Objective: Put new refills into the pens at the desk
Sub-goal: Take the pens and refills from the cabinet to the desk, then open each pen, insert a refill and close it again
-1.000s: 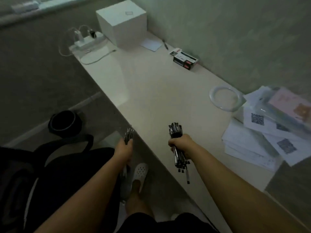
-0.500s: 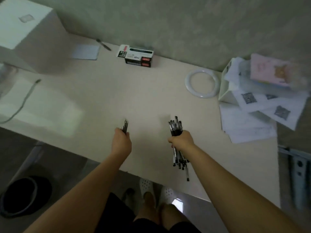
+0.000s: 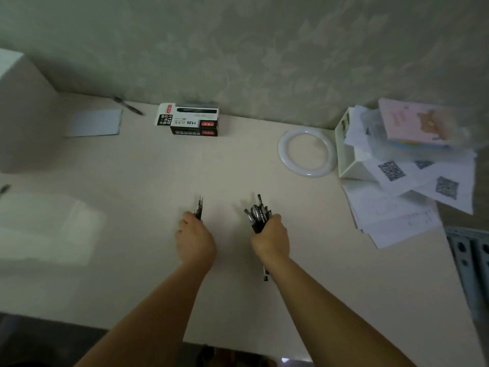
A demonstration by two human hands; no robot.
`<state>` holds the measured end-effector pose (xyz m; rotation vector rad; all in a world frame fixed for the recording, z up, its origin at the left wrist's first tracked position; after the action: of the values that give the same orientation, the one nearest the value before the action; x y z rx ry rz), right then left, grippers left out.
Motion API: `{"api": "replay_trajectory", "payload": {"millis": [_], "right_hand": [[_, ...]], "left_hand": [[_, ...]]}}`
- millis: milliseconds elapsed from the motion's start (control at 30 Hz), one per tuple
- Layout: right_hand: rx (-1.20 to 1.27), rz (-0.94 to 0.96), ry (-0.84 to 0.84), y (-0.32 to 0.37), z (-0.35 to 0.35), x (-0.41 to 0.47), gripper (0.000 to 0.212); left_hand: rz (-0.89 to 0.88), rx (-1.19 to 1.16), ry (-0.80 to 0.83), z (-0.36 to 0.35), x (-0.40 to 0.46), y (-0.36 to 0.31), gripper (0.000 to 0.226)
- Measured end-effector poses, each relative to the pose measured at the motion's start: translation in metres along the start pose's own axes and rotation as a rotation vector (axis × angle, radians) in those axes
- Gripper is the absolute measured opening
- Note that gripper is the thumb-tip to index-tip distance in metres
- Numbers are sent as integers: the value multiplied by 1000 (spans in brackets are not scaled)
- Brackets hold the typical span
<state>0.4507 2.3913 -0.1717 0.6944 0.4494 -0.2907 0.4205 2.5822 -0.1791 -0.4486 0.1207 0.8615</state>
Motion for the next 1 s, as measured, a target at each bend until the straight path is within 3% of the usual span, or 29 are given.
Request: {"api": "replay_trajectory", "payload": {"millis": [167, 300, 500, 667, 1000], "right_hand": [[-145, 98, -150, 23, -21, 12, 43], [-303, 186, -257, 30, -29, 16, 55], [-431, 262, -418, 28, -32, 15, 90], [-479, 315, -464, 18, -40, 21, 106], [-469, 428, -553, 18, -44, 28, 105]], "left_hand": [[8, 180, -127, -11, 26, 0, 13], [-7, 184, -210, -20, 32, 5, 15], [-110, 157, -256, -16, 28, -4, 52], [-273, 211, -281, -15, 34, -7, 72], [-505, 131, -203, -11, 52, -2, 68]]}}
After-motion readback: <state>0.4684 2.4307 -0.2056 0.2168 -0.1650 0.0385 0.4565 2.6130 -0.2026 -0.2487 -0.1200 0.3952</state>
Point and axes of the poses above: each hand's wrist, its own x-axis towards the middle knuckle, its own z-axis out of the back of the hand, y = z × x, the point moved 6 cm from there along x, towards the middle knuckle, and after that the axes turned 6 degrees about z, right-handed, at the moved point
